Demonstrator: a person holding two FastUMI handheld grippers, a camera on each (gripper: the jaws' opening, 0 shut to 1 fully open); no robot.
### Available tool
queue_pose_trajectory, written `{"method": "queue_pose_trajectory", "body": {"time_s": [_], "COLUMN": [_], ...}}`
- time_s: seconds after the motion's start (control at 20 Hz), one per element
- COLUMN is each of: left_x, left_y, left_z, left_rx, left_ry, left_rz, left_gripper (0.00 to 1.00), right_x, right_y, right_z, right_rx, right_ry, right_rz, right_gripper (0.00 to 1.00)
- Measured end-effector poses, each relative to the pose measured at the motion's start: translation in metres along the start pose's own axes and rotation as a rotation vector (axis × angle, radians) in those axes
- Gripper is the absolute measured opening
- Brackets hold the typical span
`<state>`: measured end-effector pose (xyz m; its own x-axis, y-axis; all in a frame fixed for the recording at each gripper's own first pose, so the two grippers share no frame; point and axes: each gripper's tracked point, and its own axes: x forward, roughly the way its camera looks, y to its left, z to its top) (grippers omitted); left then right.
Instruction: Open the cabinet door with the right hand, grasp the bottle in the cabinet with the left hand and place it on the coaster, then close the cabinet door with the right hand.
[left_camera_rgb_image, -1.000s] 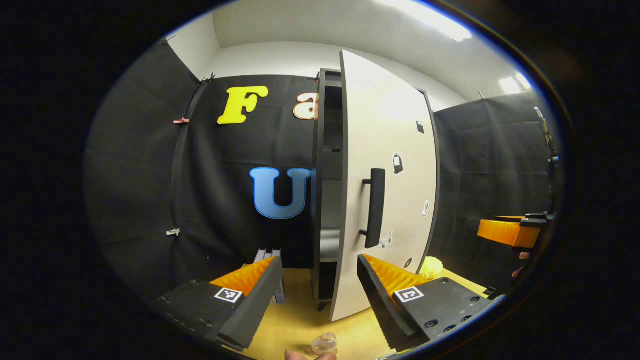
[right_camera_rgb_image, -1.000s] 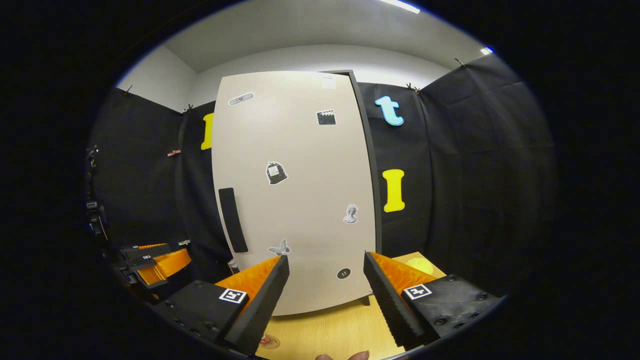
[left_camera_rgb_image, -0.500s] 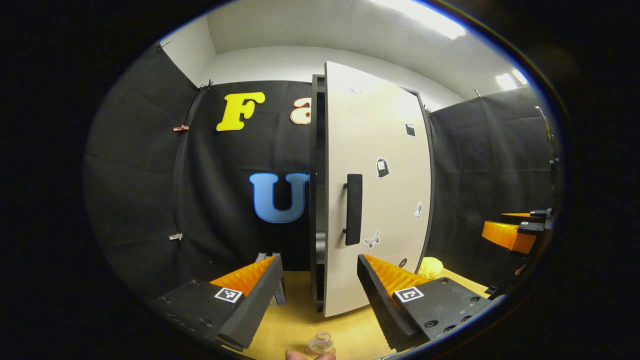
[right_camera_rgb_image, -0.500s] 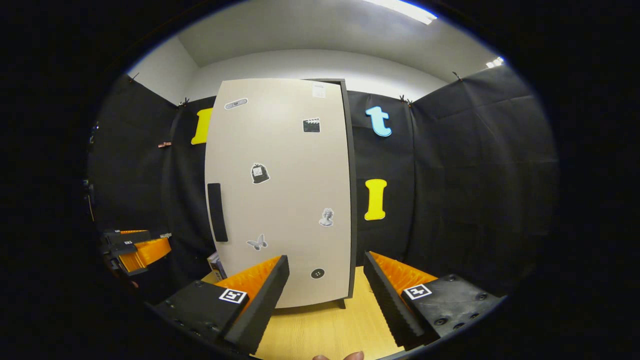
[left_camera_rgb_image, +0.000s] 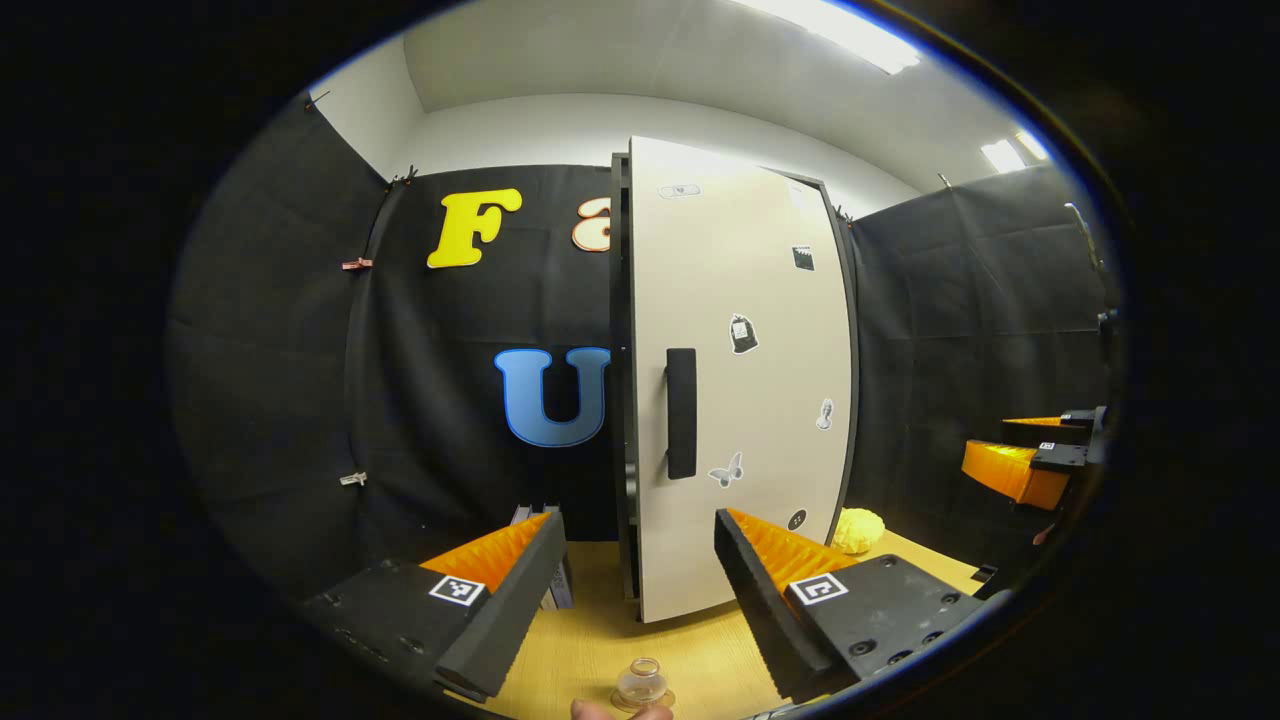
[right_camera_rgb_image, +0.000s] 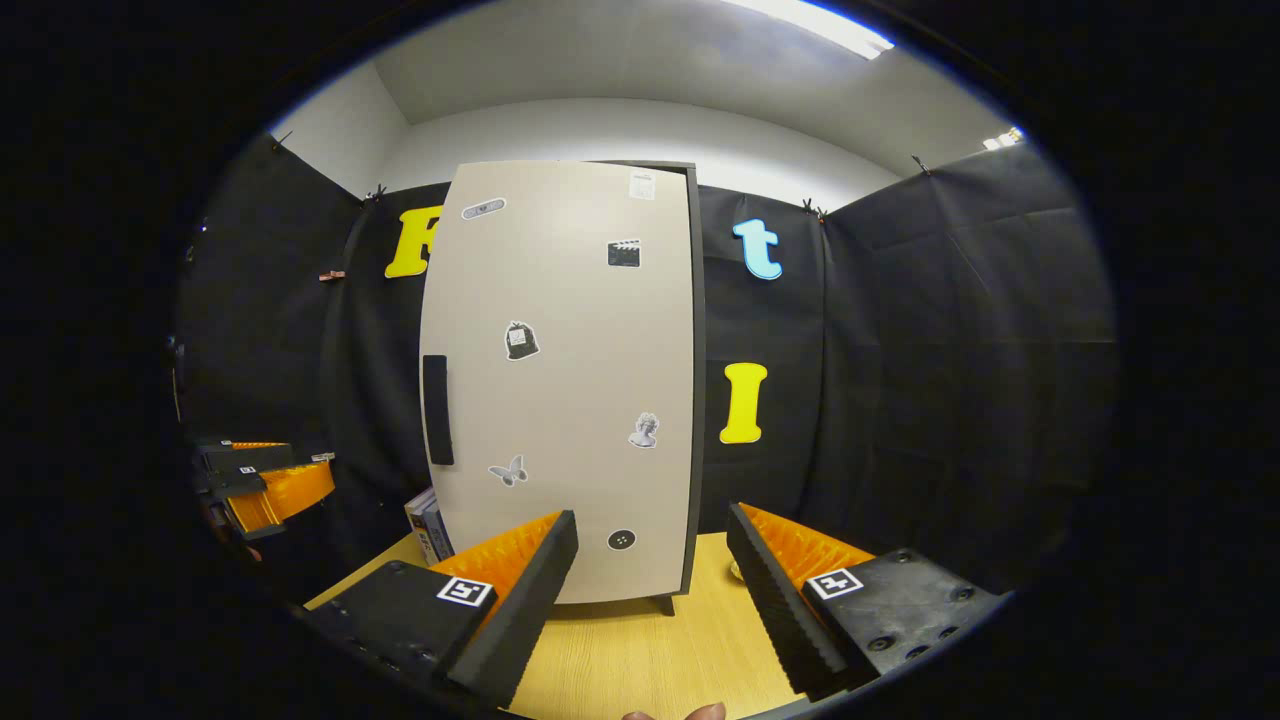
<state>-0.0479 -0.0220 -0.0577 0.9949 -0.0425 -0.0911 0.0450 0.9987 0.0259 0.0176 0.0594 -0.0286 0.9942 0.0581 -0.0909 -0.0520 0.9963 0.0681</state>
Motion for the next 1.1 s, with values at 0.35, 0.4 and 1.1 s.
{"method": "queue_pose_trajectory", "body": {"time_s": [0.35, 0.4, 1.1], "left_x": [0.002, 0.002, 0.007], "left_y": [-0.007, -0.008, -0.011], "left_z": [-0.001, -0.001, -0.001], "left_rx": [0.002, 0.002, 0.019], "left_ry": [0.001, 0.002, 0.001], "left_rz": [-0.015, -0.018, -0.026], "left_gripper": [0.95, 0.95, 0.95], "right_x": [-0.001, -0.002, 0.0], "right_y": [0.0, 0.0, 0.0], "right_z": [-0.002, -0.003, -0.005], "right_rx": [-0.011, -0.01, -0.008], "right_ry": [0.007, 0.008, 0.014], "right_rz": [0.007, 0.008, 0.002], "right_gripper": [0.97, 0.97, 0.97]}}
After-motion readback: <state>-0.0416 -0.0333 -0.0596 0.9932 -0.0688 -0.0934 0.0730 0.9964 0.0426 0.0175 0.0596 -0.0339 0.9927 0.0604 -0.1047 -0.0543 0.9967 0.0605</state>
